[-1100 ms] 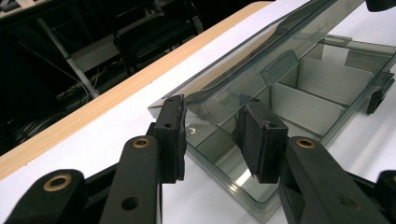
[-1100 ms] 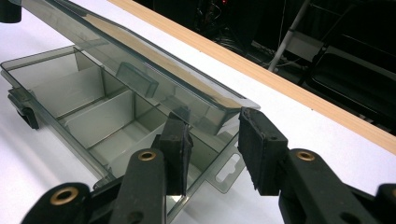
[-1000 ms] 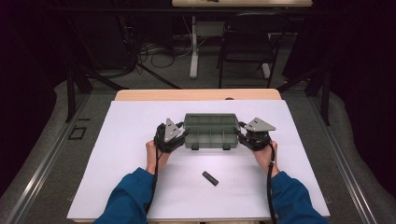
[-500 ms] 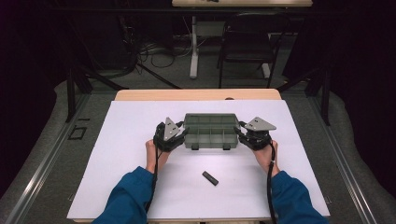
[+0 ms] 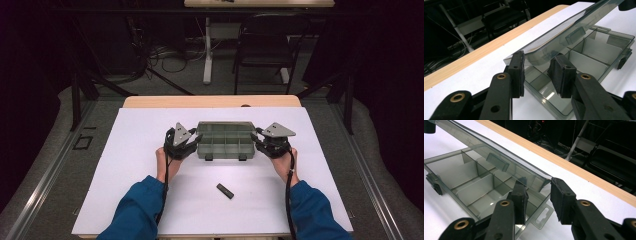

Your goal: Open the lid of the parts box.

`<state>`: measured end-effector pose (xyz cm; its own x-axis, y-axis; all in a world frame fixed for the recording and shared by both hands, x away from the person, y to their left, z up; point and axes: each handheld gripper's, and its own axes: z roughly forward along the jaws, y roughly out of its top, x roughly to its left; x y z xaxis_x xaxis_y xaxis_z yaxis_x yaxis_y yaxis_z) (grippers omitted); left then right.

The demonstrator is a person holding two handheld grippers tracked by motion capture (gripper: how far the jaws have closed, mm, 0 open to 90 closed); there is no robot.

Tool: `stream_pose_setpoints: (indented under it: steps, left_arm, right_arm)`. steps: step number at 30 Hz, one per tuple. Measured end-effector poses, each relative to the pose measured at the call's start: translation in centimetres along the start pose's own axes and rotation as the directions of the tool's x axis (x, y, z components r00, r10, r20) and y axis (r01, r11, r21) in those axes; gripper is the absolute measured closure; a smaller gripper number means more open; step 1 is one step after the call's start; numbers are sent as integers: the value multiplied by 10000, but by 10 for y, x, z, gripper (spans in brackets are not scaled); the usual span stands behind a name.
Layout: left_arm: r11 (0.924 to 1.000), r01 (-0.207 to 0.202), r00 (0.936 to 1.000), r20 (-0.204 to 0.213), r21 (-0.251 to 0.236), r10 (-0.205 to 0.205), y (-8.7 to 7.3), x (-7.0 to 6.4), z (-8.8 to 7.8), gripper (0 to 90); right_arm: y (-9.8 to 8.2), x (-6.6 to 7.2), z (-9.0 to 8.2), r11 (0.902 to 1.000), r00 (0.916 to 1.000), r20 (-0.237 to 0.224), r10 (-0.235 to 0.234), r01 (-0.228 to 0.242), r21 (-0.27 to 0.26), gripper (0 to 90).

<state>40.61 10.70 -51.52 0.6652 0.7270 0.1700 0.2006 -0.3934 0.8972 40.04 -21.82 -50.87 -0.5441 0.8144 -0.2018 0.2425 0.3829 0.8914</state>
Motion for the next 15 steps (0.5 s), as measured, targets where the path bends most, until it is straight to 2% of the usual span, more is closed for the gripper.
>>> stream_pose_setpoints:
  steps: [11, 15]
  left_arm:
    - [9998, -118, 9999, 44, 180, 117, 9, 7, 2, 668]
    - [9998, -24, 9999, 106, 217, 22, 11, 9, 4, 675]
  right_arm:
    - [6, -4, 3, 9996, 9998, -53, 201, -200, 197, 657]
    - [10, -6, 5, 9994, 9997, -86, 210, -207, 293, 660]
